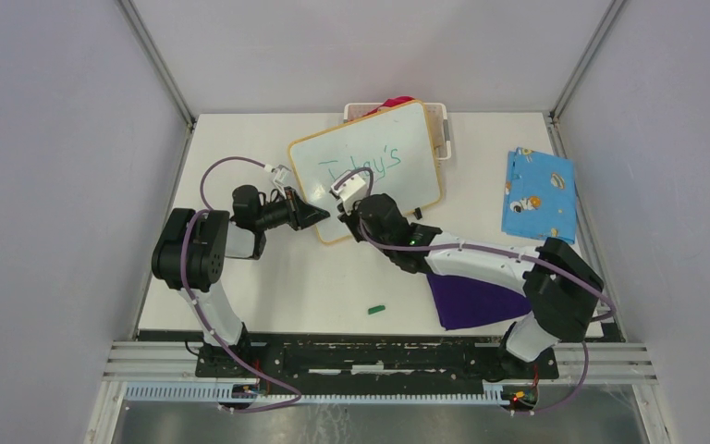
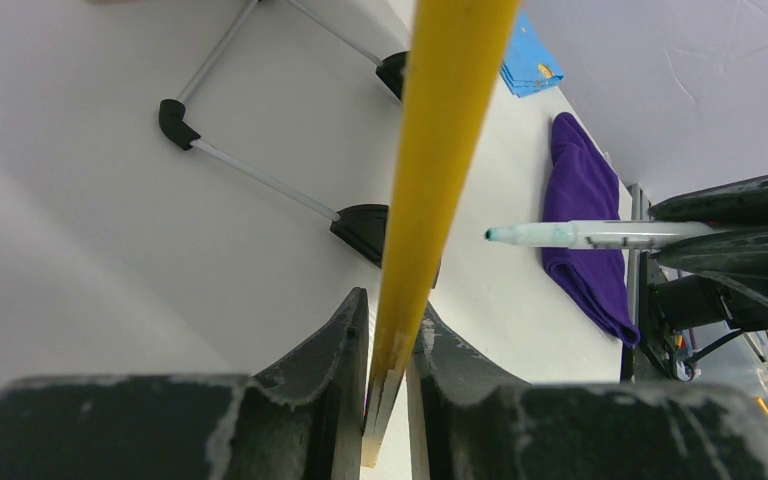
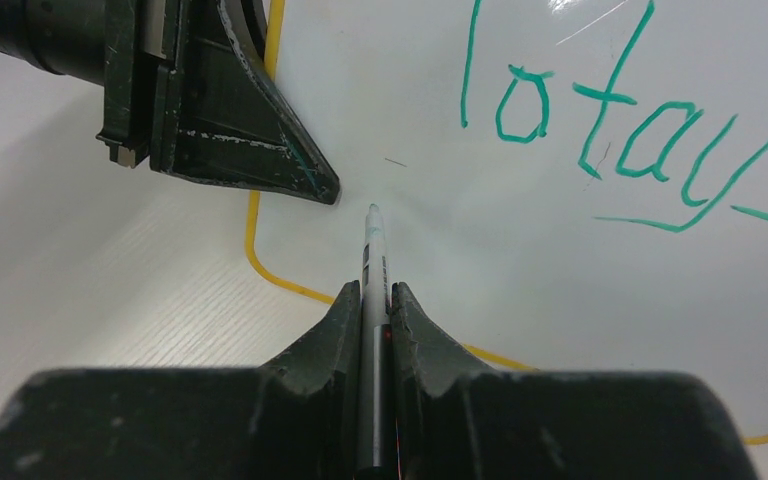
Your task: Write a sentence on the whiteboard
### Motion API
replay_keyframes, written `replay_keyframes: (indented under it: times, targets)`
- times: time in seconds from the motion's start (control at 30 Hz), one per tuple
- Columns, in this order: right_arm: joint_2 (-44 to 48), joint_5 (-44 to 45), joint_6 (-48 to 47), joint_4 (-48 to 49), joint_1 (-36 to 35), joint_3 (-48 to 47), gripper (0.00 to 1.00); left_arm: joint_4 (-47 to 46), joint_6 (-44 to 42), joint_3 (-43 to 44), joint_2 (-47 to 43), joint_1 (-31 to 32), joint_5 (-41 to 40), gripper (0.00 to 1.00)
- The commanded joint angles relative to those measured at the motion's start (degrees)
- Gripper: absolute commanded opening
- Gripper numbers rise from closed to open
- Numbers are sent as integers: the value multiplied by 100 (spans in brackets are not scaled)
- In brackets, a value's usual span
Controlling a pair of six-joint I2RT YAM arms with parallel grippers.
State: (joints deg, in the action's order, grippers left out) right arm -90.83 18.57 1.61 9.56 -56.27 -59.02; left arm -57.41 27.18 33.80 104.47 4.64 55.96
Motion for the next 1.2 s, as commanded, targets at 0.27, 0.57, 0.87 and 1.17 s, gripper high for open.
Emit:
replay_keyframes:
  times: [0.27, 0.57, 0.87, 1.17]
  targets:
    - [-373, 83, 37, 147, -32, -404, 0, 203, -151, 64, 116, 32, -414, 25]
    - [-578, 208, 134, 124, -31, -435, 0, 234, -150, 62, 118, 37, -423, 25]
    - [-555, 348, 192, 41, -38, -308, 0, 251, -160, 74, 110, 37, -428, 25]
    - [-423, 437, 234, 45, -34, 52, 0, 272, -168, 81, 116, 45, -437, 25]
